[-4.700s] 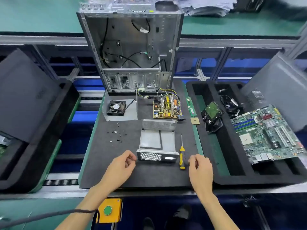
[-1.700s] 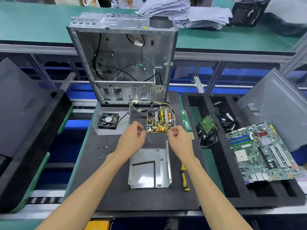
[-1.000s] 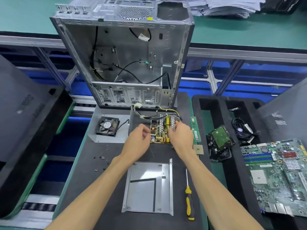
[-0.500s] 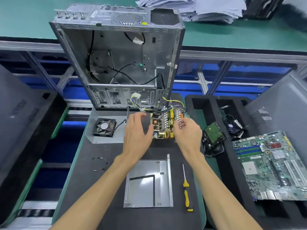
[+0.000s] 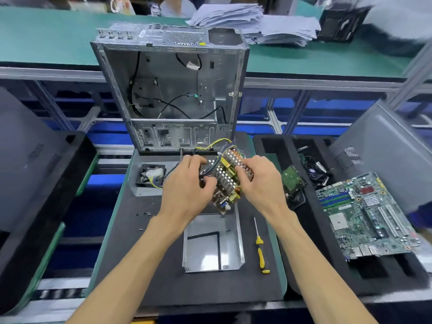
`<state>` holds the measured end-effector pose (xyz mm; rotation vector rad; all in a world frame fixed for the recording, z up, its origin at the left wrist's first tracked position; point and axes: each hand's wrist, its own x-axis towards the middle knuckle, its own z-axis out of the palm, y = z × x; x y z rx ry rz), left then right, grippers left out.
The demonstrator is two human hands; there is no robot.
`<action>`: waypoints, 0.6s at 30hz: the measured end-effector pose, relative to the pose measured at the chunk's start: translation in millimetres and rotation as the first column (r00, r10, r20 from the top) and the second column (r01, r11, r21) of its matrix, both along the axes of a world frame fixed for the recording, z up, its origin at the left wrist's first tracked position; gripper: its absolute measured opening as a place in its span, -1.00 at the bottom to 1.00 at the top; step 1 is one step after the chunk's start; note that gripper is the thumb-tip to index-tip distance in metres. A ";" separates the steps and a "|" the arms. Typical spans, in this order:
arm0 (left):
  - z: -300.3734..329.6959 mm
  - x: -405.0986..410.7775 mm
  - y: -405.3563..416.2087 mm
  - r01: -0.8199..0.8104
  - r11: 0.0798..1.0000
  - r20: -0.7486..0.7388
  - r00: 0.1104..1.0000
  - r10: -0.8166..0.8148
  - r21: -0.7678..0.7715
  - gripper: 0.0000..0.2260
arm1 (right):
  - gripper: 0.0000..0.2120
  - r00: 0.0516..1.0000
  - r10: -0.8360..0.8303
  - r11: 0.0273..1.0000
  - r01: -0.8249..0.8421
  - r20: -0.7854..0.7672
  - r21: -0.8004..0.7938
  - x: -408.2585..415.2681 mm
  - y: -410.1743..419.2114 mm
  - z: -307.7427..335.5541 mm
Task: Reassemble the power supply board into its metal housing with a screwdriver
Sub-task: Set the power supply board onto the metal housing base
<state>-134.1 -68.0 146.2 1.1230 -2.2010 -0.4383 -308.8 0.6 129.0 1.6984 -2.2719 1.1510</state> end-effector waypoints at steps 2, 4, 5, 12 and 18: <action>-0.2 9.6 4.9 -0.001 1.000 0.036 0.999 0.002 -0.021 -0.84 | -0.89 0.999 0.032 0.999 -0.032 -0.012 0.007 5.2 2.1 -0.2; 1.4 18.3 6.9 -0.017 0.999 0.058 0.998 0.019 -0.031 -0.89 | -0.88 0.998 0.061 0.998 -0.060 -0.023 0.026 9.1 2.5 -0.1; 2.9 22.1 7.4 -0.023 0.999 0.060 0.998 0.025 -0.031 -0.88 | -0.87 0.997 0.075 0.997 -0.074 -0.029 0.037 10.7 2.4 -0.1; 9.5 32.8 0.6 0.072 0.997 0.153 0.986 -0.065 -0.041 -0.84 | -0.84 0.991 0.132 0.987 -0.132 0.005 0.093 14.1 -1.6 -4.5; 15.5 35.1 -2.9 0.037 0.999 0.021 0.999 -0.037 0.004 -0.80 | -0.85 0.989 0.147 0.985 -0.147 0.014 0.085 8.3 -1.4 -5.7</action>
